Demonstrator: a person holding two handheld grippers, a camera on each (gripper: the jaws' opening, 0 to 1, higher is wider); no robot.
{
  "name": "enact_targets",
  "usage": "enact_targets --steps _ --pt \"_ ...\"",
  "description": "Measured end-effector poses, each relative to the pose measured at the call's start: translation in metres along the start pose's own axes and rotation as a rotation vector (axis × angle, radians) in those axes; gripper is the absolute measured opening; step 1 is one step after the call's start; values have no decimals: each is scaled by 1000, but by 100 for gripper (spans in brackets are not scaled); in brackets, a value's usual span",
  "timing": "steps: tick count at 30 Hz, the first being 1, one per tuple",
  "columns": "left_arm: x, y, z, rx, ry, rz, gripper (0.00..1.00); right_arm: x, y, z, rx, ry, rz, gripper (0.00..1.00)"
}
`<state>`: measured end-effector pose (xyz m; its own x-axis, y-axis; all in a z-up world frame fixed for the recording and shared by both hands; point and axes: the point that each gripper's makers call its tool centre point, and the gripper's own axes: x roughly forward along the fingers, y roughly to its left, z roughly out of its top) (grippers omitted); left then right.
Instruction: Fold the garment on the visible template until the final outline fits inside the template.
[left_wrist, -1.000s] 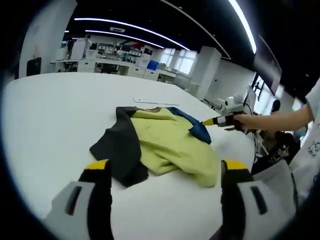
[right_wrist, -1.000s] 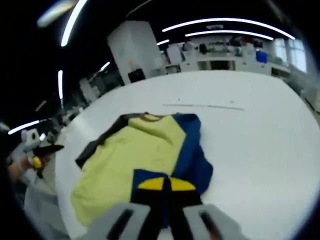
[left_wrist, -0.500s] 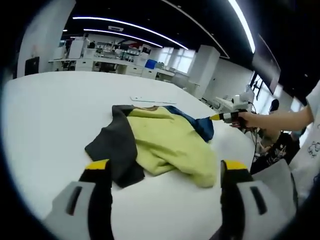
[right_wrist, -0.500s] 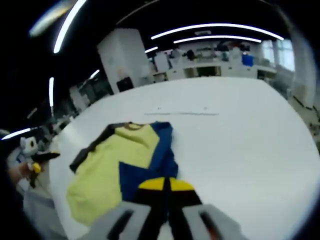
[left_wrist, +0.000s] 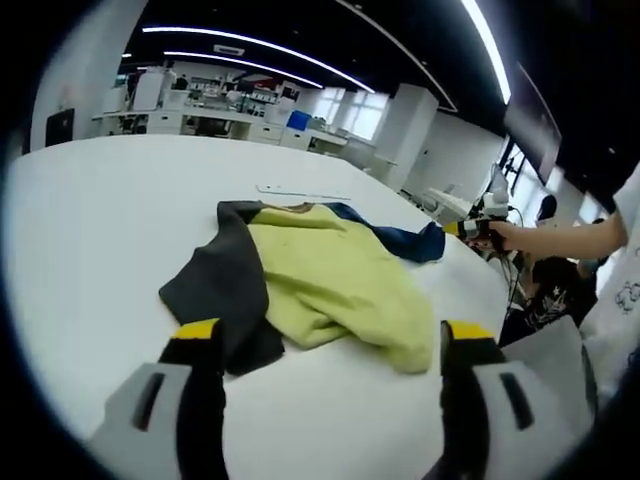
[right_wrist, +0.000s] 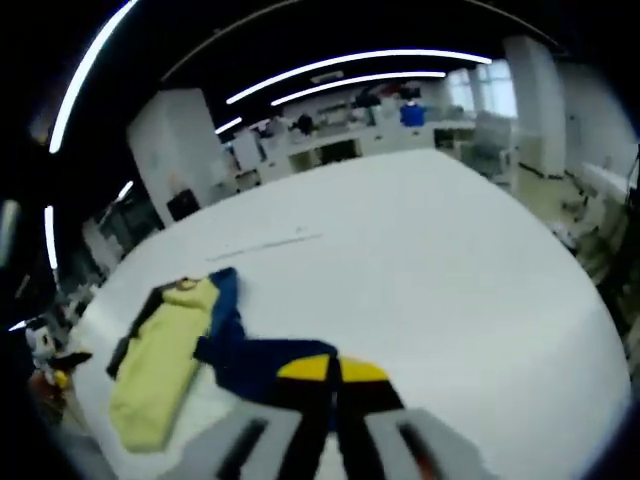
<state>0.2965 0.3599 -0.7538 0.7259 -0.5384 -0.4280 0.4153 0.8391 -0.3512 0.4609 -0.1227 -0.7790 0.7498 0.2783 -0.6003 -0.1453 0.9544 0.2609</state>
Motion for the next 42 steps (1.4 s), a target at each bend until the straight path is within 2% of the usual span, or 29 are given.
enact_targets --steps 1,4,7,10,14,18,20,33,36,42 --pt "1 0 0 3 3 0 87 1 -8 1 -5 2 -14 0" --pt "2 1 1 0 6 -3 87 -2 -15 1 -1 5 -45 0" --pt "4 1 0 4 15 -4 87 -2 -35 4 -12 5 -84 0" --pt "6 1 -1 0 21 -1 87 -2 -42 5 -18 12 -113 0" --pt "8 4 -5 -7 28 3 87 -2 -49 5 -58 51 -151 0" --pt "9 9 -11 -20 31 9 87 2 -62 9 -154 111 -186 0" --pt "10 9 -13 -28 33 9 87 3 -67 12 -169 114 -197 0" --pt "14 12 -19 -45 42 11 86 4 -110 35 -195 142 -286 0" --pt "15 12 -20 -44 45 12 86 0 -115 36 -192 155 -317 0" --pt "17 12 -22 -50 52 7 86 6 -121 31 -170 165 -323 0"
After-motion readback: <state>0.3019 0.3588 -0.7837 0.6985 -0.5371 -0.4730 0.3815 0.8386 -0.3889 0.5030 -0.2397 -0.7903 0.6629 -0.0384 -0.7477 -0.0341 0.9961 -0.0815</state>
